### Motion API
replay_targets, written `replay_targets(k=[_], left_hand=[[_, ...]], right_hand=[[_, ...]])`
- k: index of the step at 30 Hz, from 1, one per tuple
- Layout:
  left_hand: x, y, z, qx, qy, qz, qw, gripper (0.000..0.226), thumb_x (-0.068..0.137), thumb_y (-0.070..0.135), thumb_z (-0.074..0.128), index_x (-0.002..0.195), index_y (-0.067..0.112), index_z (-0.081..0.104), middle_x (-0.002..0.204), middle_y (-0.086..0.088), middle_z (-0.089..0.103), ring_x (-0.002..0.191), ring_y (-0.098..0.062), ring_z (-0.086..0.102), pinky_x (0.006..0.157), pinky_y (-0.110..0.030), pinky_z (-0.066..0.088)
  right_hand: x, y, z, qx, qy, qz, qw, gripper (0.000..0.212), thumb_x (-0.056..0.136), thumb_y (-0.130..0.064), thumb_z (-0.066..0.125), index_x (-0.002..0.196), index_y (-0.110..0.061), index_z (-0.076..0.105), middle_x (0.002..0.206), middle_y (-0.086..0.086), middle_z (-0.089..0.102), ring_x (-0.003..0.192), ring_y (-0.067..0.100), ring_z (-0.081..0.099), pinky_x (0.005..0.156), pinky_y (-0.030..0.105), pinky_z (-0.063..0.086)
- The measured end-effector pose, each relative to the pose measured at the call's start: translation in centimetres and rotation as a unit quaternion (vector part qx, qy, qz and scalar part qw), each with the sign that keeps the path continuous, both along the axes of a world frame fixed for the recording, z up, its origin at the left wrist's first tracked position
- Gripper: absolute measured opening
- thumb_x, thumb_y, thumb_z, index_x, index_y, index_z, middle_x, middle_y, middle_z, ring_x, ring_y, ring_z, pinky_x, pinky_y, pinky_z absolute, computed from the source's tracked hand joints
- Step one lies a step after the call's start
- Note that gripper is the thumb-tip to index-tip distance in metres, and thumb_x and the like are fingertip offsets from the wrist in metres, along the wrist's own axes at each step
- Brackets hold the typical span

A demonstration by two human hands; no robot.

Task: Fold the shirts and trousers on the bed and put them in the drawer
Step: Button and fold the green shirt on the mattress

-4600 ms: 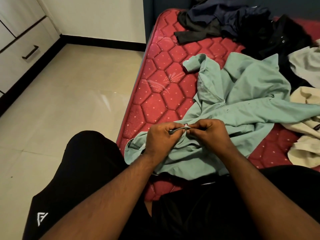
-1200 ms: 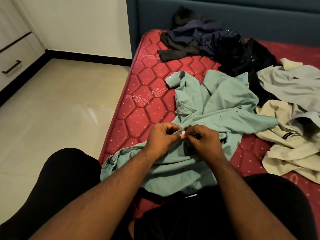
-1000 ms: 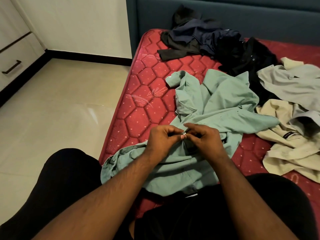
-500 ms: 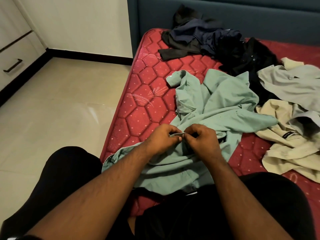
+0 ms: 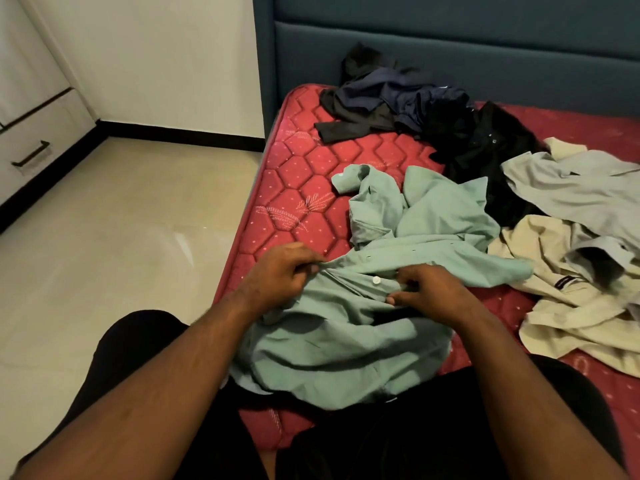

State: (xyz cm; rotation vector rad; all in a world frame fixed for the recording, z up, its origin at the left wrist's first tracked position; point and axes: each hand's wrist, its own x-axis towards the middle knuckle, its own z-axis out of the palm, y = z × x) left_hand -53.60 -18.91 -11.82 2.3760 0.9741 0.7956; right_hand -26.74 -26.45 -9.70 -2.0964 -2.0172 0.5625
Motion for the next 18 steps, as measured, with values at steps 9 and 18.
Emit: replay_targets(k=[9,18], left_hand=[[0.4,1.5,4.0,-0.035,-0.123,0.076,0.989,0.020,0.084,0.008,0.063,0.101,0.006,0.074,0.090,0.002,0.071,0.081,-0.002,0.061,0.075,-0.010,0.044],[0.6,9.3,15.4,0.104,-0.067,0.082,0.989,0.020,0.086,0.007,0.055,0.101,0.008,0.068,0.097,-0.007,0.070,0.088,-0.022,0.063,0.081,-0.029,0.048]], right_hand=[[1.3,1.6,4.4,0.301,0.007,-0.011,0.953,0.030,0.081,-0.050,0.053,0.075,-0.021,0.058,0.074,-0.009,0.058,0.080,0.017,0.057,0.074,0.037,0.037],[0.0,7.4,13.8,0.009,0.274,0.047,0.961,0.038,0.071,-0.033,0.081,0.055,-0.017,0.050,0.052,-0.003,0.046,0.051,0.011,0.042,0.051,0.028,0.031]])
